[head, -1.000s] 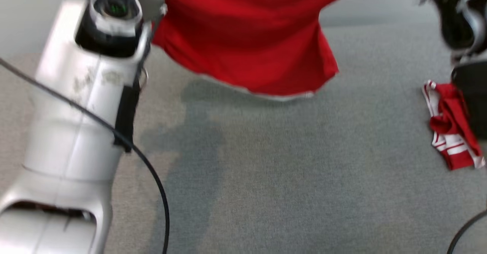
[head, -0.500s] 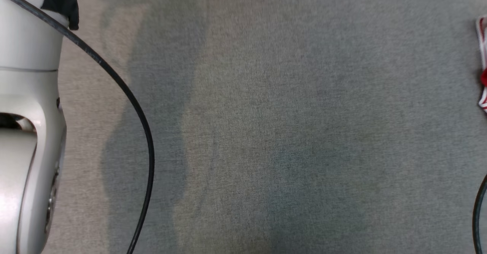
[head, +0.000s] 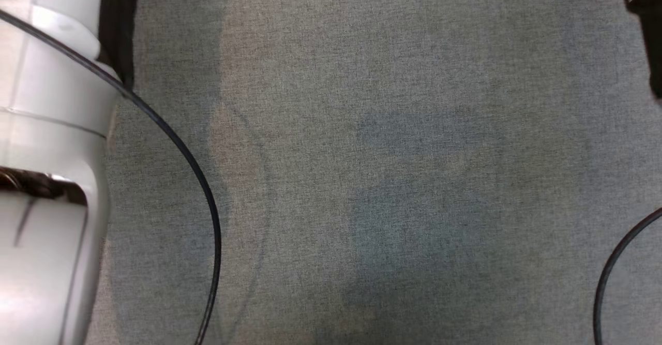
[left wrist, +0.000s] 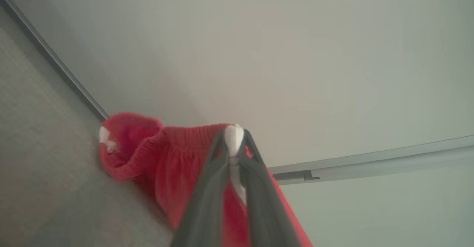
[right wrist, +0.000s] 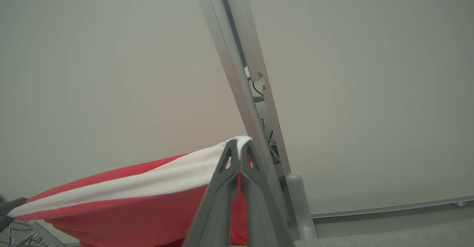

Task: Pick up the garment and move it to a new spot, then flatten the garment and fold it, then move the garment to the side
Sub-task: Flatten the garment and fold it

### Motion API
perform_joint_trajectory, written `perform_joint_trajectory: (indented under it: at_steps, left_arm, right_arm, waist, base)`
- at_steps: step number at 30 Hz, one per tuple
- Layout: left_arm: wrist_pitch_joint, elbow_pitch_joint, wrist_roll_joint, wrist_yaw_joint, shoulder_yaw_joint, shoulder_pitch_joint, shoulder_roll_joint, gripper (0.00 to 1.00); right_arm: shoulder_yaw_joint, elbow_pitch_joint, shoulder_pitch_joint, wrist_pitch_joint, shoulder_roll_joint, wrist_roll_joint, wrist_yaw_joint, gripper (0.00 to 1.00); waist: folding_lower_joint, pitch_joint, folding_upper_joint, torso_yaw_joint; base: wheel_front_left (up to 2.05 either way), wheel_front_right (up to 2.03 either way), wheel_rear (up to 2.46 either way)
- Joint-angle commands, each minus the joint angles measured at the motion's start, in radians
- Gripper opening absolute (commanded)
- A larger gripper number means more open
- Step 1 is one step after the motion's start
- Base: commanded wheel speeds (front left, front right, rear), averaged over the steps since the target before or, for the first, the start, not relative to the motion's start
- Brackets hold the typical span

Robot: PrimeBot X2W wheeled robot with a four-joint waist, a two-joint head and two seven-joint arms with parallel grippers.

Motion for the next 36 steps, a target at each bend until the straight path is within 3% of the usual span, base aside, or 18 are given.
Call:
perform_joint_trajectory:
  at_steps: [1, 7, 14, 17, 20, 22, 27, 36]
  left_arm:
    - [-0.006, 0.008, -0.007, -0.003, -0.006, 0.016, 0.011, 0.0]
    - [-0.005, 0.043, -0.023, -0.036, -0.071, 0.12, 0.011, 0.0]
    - [-0.006, 0.049, -0.08, -0.034, -0.155, 0.249, 0.012, 0.0]
    - [-0.006, 0.058, -0.05, -0.027, -0.225, 0.294, 0.013, 0.0]
    - [-0.006, 0.096, 0.077, -0.023, -0.308, 0.317, 0.013, 0.0]
    - [-0.006, 0.092, 0.098, -0.023, -0.344, 0.368, 0.012, 0.0]
    - [-0.004, 0.077, 0.07, -0.004, -0.393, 0.439, 0.014, 0.0]
    - [0.025, 0.072, 0.044, -0.021, -0.464, 0.535, 0.013, 0.0]
  right_arm:
    - [0.003, 0.01, 0.025, -0.008, -0.012, 0.011, -0.001, 0.0]
    - [0.116, 0.051, 0.122, 0.012, -0.036, 0.11, -0.001, 0.0]
    - [0.245, 0.037, 0.243, 0.064, -0.097, 0.222, -0.001, 0.0]
    - [0.298, 0.031, 0.293, 0.087, -0.121, 0.263, -0.001, 0.0]
    - [0.369, 0.019, 0.334, 0.108, -0.159, 0.278, -0.001, 0.0]
    - [0.408, 0.016, 0.36, 0.111, -0.175, 0.295, -0.001, 0.0]
    - [0.484, 0.01, 0.403, 0.124, -0.212, 0.338, -0.002, 0.0]
    - [0.626, -0.036, 0.464, 0.165, -0.276, 0.392, -0.002, 0.0]
  waist:
    - [-0.0001, -0.003, 0.0, 0.002]
    - [-0.0001, -0.04, 0.0, 0.023]
    - [-0.0001, -0.112, 0.0, 0.042]
    - [-0.0001, -0.146, 0.0, 0.049]
    - [-0.0001, -0.174, 0.0, 0.06]
    - [-0.0001, -0.197, 0.0, 0.061]
    - [-0.0001, -0.247, 0.0, 0.069]
    - [-0.0001, -0.348, 0.0, 0.087]
  base:
    - [0.0, 0.0, 0.0]
    - [0.0, 0.0, 0.0]
    - [0.0, 0.0, 0.0]
    - [0.0, 0.0, 0.0]
    - [0.0, 0.0, 0.0]
    - [0.0, 0.0, 0.0]
    - [0.0, 0.0, 0.0]
    - [0.0, 0.0, 0.0]
